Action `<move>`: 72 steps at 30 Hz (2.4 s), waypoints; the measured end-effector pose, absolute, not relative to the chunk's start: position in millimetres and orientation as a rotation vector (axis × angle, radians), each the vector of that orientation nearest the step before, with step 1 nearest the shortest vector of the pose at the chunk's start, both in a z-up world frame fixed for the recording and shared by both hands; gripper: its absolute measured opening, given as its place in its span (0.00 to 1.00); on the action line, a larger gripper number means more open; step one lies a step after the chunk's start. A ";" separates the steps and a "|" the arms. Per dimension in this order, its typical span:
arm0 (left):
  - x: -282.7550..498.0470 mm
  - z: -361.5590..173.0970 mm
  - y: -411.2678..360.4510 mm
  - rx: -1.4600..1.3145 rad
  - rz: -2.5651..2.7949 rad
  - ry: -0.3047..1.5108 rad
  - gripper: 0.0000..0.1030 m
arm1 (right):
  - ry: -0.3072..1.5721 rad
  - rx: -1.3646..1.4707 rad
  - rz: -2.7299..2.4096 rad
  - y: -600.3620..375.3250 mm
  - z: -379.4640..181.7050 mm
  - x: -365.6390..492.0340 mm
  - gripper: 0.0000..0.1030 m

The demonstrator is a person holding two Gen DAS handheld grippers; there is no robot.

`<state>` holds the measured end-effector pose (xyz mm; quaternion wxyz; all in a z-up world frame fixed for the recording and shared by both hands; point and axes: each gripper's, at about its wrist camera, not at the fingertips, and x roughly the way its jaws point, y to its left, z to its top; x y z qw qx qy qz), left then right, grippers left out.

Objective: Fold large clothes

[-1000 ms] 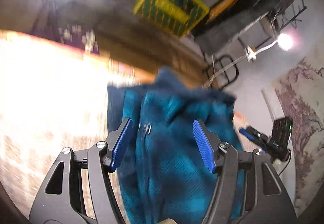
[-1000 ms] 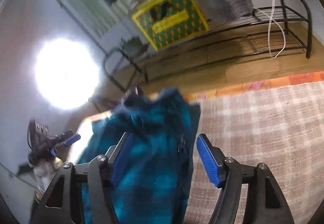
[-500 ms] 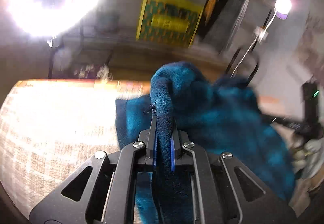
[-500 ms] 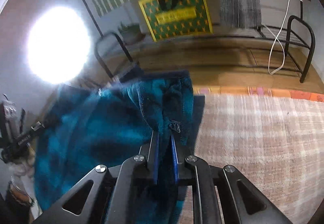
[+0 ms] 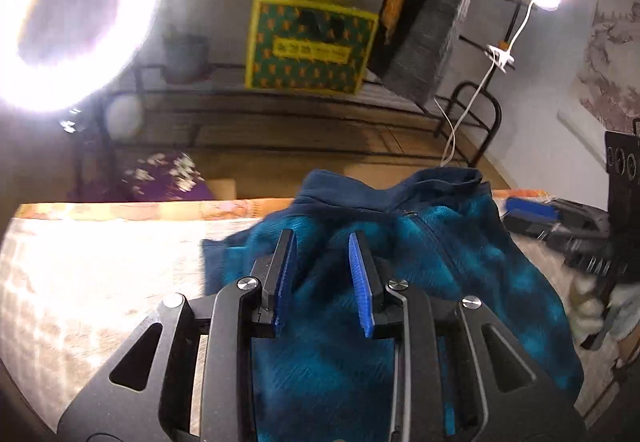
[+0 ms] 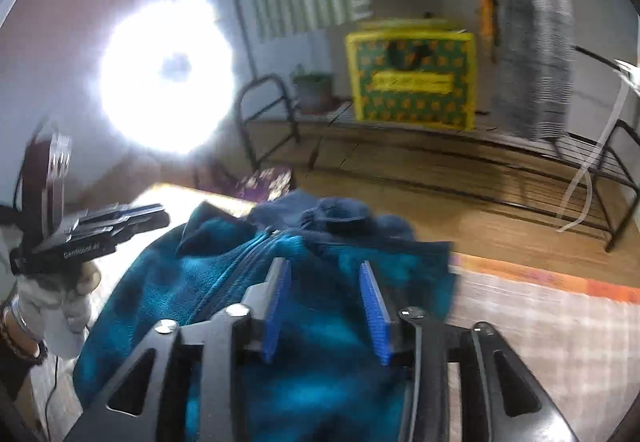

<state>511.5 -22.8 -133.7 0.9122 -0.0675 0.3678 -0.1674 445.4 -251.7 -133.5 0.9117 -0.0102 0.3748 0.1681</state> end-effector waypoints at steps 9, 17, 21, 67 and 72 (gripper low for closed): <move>561.2 -192.5 -21.9 -0.205 -0.264 0.938 0.26 | 0.951 0.025 0.247 -254.7 -198.4 493.4 0.44; 536.9 -157.8 41.3 -0.422 -0.338 0.842 0.81 | 0.927 0.023 0.234 -270.8 -172.2 468.2 0.66; 548.8 -169.4 85.7 -0.591 -0.360 0.905 0.83 | 0.882 0.116 0.228 -312.6 -167.5 447.1 0.96; 432.5 24.4 18.3 -0.257 -0.407 0.553 0.13 | 0.551 0.001 0.281 -238.0 -22.0 352.4 0.10; 359.1 30.4 24.2 -0.156 -0.417 0.494 0.13 | 0.499 -0.108 0.312 -218.1 -0.2 300.2 0.10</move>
